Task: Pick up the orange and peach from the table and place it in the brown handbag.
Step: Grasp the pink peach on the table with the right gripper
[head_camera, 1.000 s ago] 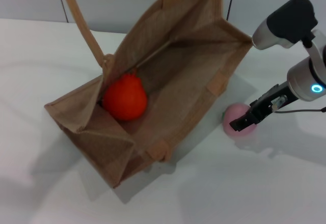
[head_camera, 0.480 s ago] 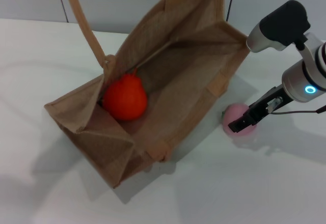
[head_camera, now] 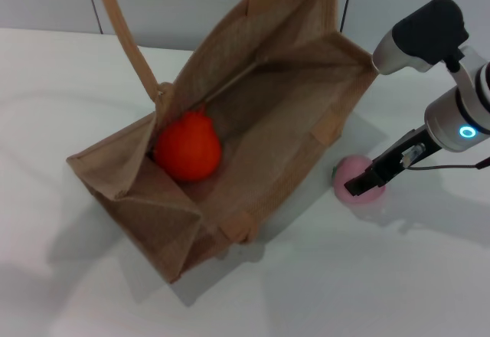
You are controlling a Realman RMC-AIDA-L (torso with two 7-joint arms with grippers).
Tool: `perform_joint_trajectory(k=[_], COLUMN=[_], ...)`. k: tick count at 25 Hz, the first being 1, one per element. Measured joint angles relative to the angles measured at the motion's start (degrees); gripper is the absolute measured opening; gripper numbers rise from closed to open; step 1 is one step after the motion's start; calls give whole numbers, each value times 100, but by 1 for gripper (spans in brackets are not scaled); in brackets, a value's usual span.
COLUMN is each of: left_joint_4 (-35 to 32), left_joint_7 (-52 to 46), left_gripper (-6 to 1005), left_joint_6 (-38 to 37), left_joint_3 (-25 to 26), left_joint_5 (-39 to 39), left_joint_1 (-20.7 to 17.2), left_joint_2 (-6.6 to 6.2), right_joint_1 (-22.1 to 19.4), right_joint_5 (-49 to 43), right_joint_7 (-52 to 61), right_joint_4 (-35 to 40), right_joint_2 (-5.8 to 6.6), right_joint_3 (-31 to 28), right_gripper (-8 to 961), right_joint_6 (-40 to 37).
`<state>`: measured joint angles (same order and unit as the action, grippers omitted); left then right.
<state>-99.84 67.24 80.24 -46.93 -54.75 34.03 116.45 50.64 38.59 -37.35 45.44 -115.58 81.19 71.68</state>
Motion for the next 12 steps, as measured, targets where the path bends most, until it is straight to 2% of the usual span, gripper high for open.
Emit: perform_joint_trajectory(k=[12], left_joint_4=[-2], left_joint_7=[-1], left_gripper=[99], left_joint_6=[0], left_joint_3=[0], left_joint_5=[0], left_joint_1=[-35], left_joint_2=[0], right_joint_1=[7], right_joint_5=[-1], right_joint_7=[0], right_joint_4=[62], right_joint_2=[0], right_joint_3=[-8], right_gripper=[619], right_joint_6=[13])
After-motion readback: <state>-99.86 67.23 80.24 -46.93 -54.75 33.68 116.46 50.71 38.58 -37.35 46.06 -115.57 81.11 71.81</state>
